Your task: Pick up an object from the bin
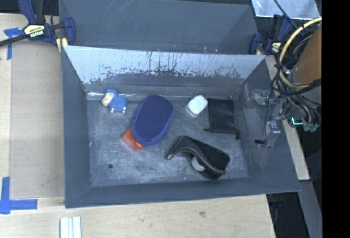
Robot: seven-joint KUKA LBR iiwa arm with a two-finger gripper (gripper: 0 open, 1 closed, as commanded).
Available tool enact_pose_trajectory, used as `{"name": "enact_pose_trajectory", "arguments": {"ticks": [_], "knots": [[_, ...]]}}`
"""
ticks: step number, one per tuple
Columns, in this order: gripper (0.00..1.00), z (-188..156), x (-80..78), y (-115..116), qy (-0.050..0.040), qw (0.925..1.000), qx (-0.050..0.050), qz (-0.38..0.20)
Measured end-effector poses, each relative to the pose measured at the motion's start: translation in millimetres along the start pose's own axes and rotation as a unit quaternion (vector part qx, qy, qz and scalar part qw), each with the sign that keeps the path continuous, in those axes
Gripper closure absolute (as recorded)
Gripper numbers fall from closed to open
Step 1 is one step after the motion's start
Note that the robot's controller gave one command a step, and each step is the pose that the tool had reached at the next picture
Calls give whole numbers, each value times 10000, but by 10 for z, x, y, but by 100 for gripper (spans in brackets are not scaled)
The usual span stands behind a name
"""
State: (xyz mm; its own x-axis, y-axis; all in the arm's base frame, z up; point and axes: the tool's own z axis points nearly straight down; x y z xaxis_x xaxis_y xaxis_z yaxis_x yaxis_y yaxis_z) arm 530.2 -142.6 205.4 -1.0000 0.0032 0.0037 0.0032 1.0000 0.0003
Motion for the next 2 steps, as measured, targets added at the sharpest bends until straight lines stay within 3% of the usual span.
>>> {"name": "enact_pose_trajectory", "arguments": {"ticks": [1,2], "knots": [[0,1393,-509,475,-4,9988,-11,482],[100,1345,-522,449,-36,9988,4,487]]}}
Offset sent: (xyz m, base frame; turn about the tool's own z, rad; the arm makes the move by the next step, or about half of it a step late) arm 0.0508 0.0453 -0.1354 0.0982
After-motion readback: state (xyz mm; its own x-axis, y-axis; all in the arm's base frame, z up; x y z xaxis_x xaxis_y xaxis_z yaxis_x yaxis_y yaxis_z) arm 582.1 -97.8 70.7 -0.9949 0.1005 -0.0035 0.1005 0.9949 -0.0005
